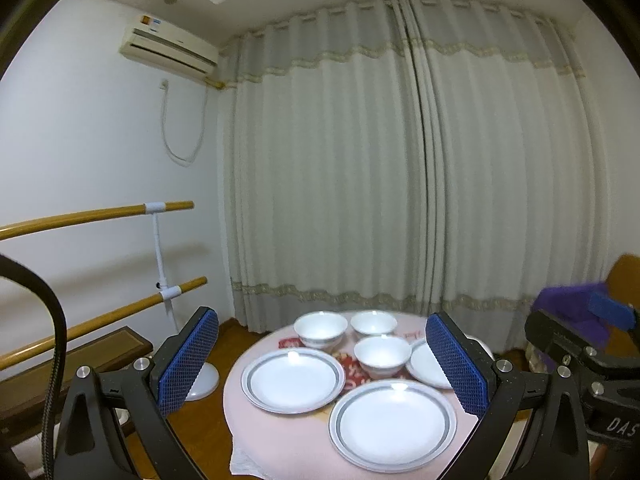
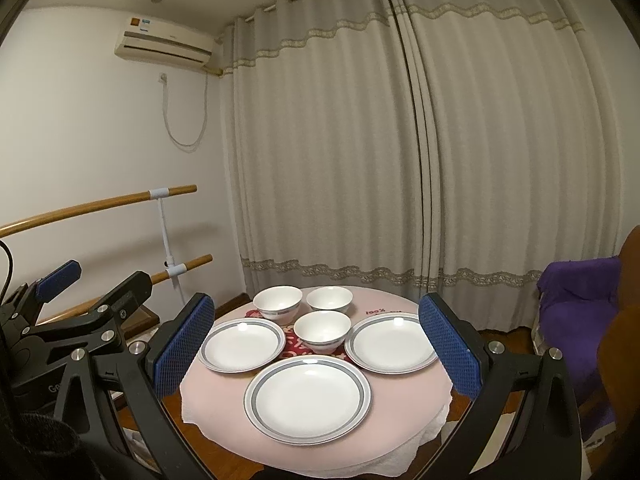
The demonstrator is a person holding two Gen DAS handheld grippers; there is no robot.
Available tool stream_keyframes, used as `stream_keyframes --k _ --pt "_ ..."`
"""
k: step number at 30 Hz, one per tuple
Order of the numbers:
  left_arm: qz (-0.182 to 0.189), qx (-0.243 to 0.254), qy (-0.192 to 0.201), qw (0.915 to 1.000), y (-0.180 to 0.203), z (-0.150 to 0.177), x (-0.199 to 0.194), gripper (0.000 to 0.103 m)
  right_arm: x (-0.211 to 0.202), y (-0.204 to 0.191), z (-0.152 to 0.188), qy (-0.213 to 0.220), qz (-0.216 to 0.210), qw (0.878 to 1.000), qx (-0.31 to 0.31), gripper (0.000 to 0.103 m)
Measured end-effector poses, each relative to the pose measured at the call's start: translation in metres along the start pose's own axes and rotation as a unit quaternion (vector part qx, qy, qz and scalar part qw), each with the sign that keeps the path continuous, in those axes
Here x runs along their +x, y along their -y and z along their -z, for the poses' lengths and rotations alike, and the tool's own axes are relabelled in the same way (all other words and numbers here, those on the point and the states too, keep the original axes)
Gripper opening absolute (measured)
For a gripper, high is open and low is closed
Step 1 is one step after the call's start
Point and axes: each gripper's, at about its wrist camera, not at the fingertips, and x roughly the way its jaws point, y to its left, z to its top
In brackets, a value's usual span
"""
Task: Organize plates and bowls
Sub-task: 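Reach the left tool to the grey-rimmed plate's rim while the right tool grips it too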
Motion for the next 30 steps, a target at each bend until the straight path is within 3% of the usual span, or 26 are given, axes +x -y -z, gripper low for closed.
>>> stream_keyframes --k 8,13,18,23,30 --pt "0.025 0.012 -0.112 0.9933 -0.006 0.029 0.080 0.102 0.051 0.020 0.033 -0.072 0.022 0.997 0.024 0.103" --pt "0.032 0.006 -0.191 0.9810 -0.010 0.055 0.141 0.102 0.098 0.048 0.067 -0.142 0.050 0.987 0.050 0.103" --pt "0.049 0.007 -0.251 0.9666 -0.012 0.078 0.193 0.102 0.147 0.070 0.106 -0.216 0.050 0.972 0.080 0.103" --pt "0.063 0.002 -0.298 0.9525 -0.016 0.095 0.239 0.102 0.178 0.078 0.133 -0.259 0.039 0.960 0.100 0.093" --pt "0.060 -0.005 -0.326 0.9435 -0.021 0.121 0.294 0.102 0.205 0.085 0.159 -0.303 0.028 0.945 0.123 0.066"
